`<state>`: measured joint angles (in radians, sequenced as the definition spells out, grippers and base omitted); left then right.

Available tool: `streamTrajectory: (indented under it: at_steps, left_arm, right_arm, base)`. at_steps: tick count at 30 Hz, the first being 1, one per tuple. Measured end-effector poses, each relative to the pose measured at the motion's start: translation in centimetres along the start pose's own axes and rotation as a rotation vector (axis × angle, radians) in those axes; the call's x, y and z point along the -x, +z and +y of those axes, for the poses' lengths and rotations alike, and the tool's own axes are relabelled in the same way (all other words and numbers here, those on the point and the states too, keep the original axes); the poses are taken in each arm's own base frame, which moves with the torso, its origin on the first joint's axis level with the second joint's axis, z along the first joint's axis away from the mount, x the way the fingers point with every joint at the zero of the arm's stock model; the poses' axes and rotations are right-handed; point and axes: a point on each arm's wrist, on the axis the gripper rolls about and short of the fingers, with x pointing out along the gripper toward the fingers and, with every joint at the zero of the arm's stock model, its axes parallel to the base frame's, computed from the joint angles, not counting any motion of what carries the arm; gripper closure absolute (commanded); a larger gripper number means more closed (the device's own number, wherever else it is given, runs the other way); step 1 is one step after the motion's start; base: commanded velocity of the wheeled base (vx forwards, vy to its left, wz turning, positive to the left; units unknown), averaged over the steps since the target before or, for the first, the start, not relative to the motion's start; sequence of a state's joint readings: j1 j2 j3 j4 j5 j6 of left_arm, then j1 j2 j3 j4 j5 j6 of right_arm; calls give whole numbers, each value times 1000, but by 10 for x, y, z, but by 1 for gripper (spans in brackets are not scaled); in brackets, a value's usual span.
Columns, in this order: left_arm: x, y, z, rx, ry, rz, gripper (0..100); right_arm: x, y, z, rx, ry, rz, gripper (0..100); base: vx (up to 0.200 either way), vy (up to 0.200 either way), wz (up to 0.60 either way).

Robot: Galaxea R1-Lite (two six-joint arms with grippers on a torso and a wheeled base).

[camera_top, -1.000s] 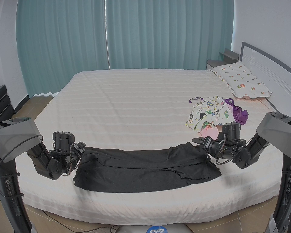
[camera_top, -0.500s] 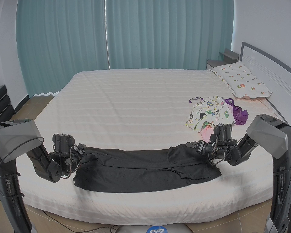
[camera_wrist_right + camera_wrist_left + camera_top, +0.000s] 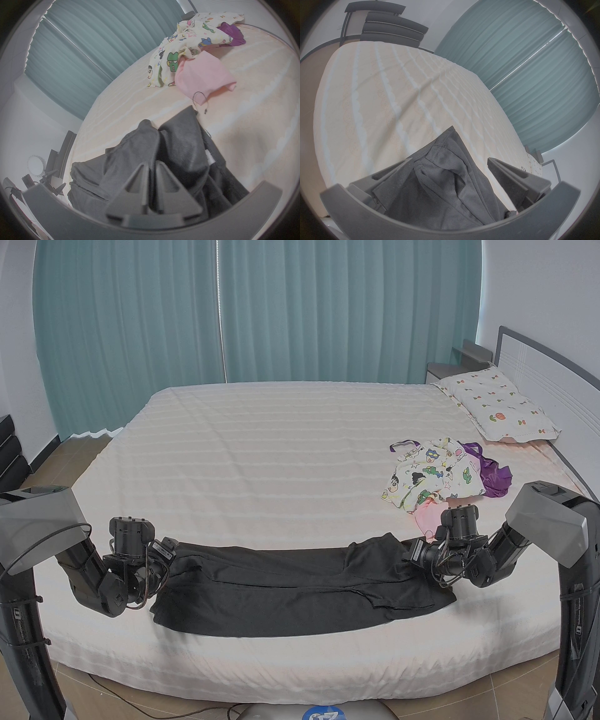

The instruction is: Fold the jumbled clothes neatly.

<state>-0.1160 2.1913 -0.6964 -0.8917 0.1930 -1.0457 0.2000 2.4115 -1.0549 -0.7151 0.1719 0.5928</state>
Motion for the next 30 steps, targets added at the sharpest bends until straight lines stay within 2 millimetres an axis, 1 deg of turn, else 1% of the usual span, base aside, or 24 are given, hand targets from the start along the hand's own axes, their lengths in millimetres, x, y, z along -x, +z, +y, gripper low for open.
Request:
streamTrajectory:
  at_steps: [9,14,15,19,23,27,30]
  left_arm:
    - [0,0,1,0,2,2,0]
    - [0,0,1,1,4,1,0]
    - [0,0,1,1,4,0,0]
    - [0,0,1,-2,7,-2,0]
    - [-1,3,1,-13,4,-8,0]
    - [-5,10,-1,-113,-13,-3,0]
    - [-12,17,-5,-170,-23,2,0]
  right_arm:
    - [13,-6,-7,-10,-7,-32,100]
    - [19,-15,-10,-10,-26,-40,100]
    - [20,-16,-11,-12,-30,-40,0]
    - [23,-17,-12,-34,-35,-40,0]
    - [27,-14,-10,-105,-27,-50,0]
    - [34,-12,-7,-153,-20,-59,0]
    - [38,-13,-5,-180,-19,-54,0]
  base:
    - [0,0,0]
    - [0,0,0]
    - [0,0,0]
    - [0,0,0]
    - [0,0,0]
    - [0,0,0]
    - [0,0,0]
